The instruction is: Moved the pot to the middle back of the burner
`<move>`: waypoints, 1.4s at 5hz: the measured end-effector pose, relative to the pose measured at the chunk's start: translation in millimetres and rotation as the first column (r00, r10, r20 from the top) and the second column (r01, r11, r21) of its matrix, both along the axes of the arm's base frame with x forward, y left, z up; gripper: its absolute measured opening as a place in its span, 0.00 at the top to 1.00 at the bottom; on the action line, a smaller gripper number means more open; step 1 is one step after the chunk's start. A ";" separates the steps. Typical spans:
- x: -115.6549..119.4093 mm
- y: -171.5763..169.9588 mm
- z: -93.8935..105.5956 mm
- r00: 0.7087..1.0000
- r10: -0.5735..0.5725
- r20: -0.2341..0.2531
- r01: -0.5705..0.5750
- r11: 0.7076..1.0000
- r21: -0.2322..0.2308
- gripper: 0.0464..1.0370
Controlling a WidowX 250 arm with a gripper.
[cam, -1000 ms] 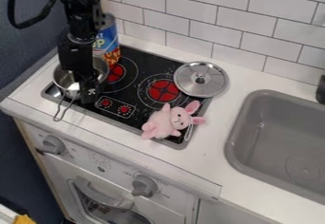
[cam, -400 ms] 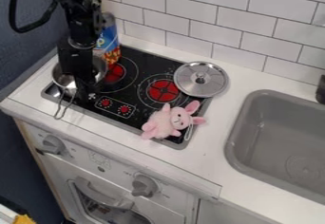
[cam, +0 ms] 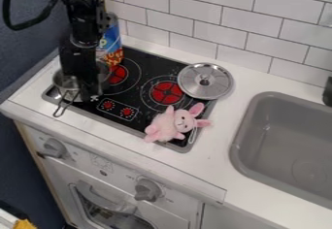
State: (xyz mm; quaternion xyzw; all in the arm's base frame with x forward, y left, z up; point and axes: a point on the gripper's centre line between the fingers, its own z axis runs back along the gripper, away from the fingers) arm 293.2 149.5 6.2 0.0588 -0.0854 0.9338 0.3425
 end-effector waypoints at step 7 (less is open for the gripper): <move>73.1 -61.6 13.9 0.974 -0.164 0.159 0.172 0.984 -0.038 0.97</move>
